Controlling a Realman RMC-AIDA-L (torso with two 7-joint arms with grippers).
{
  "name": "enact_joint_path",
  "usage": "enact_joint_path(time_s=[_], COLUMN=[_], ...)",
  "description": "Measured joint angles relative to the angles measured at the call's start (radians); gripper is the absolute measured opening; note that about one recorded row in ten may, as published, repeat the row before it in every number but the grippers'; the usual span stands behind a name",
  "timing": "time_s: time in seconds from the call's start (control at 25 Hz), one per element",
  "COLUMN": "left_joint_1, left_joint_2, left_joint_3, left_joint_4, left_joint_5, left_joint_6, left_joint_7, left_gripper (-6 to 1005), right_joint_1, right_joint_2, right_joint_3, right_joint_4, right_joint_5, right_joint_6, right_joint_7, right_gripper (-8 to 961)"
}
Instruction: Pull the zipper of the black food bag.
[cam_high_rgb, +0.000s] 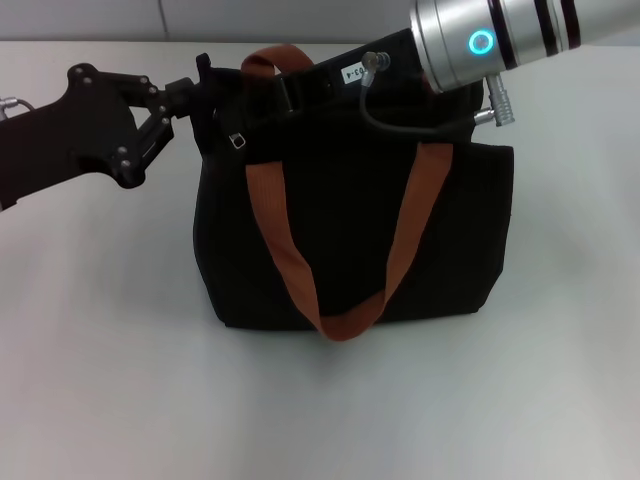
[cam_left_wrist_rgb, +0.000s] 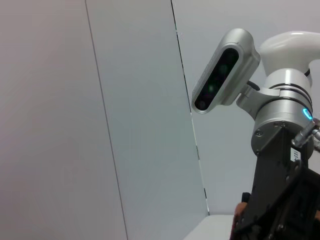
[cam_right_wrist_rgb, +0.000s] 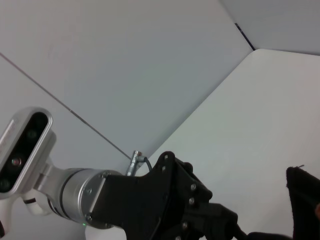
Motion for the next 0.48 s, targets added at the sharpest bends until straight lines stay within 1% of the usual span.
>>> enact_joint_path(time_s=[0.2,0.48], left_joint_1=[0.010,0.020], left_joint_2=[0.000,0.003], left_joint_3=[0.000,0.000], left_joint_4=[0.000,-0.003], left_joint_5=[-0.017,-0.026], left_joint_6=[0.000,-0.005], left_joint_7=[0.000,0.000], left_gripper=[9,10], right_joint_1=[0.002,-0.008], right_joint_2=[0.000,0.001], right_joint_3=[-0.048,-0.082], right_joint_4=[-0.036,-0.114], right_joint_5=[-0.019,-0.066], right_joint_6=[0.013,0.015], right_joint_7=[0.035,0.103], right_gripper=[-1,-1])
